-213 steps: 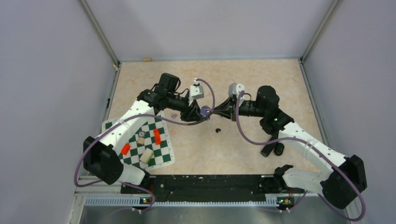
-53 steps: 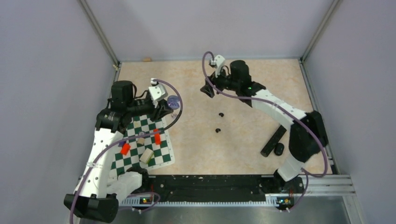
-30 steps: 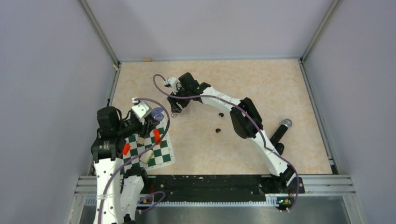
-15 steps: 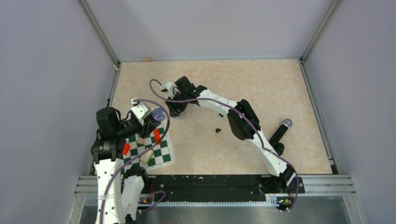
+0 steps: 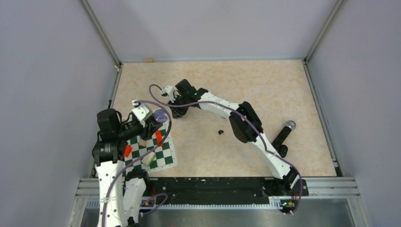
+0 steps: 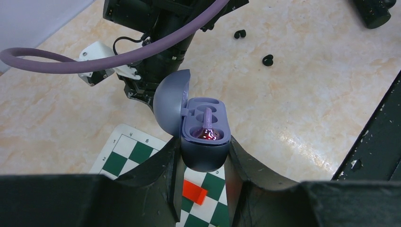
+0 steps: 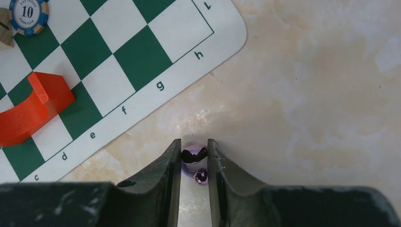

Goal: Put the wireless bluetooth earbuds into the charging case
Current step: Adjust the right earbud at the center of the board.

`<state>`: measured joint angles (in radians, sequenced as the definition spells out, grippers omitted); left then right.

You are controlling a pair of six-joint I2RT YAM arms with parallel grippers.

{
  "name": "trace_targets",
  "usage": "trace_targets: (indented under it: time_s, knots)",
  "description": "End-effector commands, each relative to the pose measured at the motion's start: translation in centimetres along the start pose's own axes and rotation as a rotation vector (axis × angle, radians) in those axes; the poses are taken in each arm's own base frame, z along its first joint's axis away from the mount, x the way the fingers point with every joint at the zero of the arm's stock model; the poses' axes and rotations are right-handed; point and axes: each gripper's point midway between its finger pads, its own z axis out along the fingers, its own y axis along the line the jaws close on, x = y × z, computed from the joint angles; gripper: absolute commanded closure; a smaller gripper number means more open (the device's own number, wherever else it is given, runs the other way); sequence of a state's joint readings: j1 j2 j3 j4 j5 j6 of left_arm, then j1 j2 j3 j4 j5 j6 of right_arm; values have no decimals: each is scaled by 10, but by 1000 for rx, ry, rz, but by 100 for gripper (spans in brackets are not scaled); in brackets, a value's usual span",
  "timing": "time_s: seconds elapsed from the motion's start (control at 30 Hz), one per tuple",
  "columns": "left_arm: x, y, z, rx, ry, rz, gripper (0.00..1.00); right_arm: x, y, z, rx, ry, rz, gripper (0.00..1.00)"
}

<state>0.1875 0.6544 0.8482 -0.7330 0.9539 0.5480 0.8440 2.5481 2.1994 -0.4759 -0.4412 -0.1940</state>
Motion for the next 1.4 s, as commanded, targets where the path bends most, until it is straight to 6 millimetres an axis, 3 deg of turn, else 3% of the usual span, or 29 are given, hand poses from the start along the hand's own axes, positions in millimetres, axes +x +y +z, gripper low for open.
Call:
trace_targets:
  time_s: [0.0, 0.17, 0.3, 0.37, 0.57, 0.7, 0.8, 0.83, 1.0, 1.1, 1.2, 1.37]
  knots:
    - [-7, 0, 1, 11, -36, 23, 100, -2, 13, -1, -8, 11, -30, 78]
    - [-7, -1, 1, 18, -40, 21, 100, -22, 9, -25, 40, -19, -71, 84]
    - [-7, -2, 2, 34, -44, 17, 100, -42, -1, -62, 60, -72, -52, 84]
    - [-7, -4, 4, 52, -48, 9, 100, -46, -16, -86, 78, -96, -20, 84]
    - [-2, -7, 16, 136, -25, -48, 100, -29, -51, -160, 122, -130, 88, 84]
    - [9, -15, 37, 196, 66, -46, 100, -4, -74, -218, 211, -174, 154, 84]
    - [12, -31, 53, 274, 117, -16, 100, 31, -86, -252, 279, -178, 222, 83]
    - [12, -35, 57, 294, 125, -12, 100, 34, -93, -269, 315, -202, 236, 83]
    - [3, -50, 66, 379, 143, 9, 100, 121, -124, -311, 486, -179, 446, 82]
    - [0, -57, 70, 411, 138, 23, 100, 174, -138, -324, 551, -158, 616, 82]
    - [6, -60, 73, 412, 150, 42, 100, 213, -153, -333, 596, -151, 770, 83]
    - [10, -64, 71, 402, 156, 44, 100, 236, -161, -331, 612, -129, 860, 80]
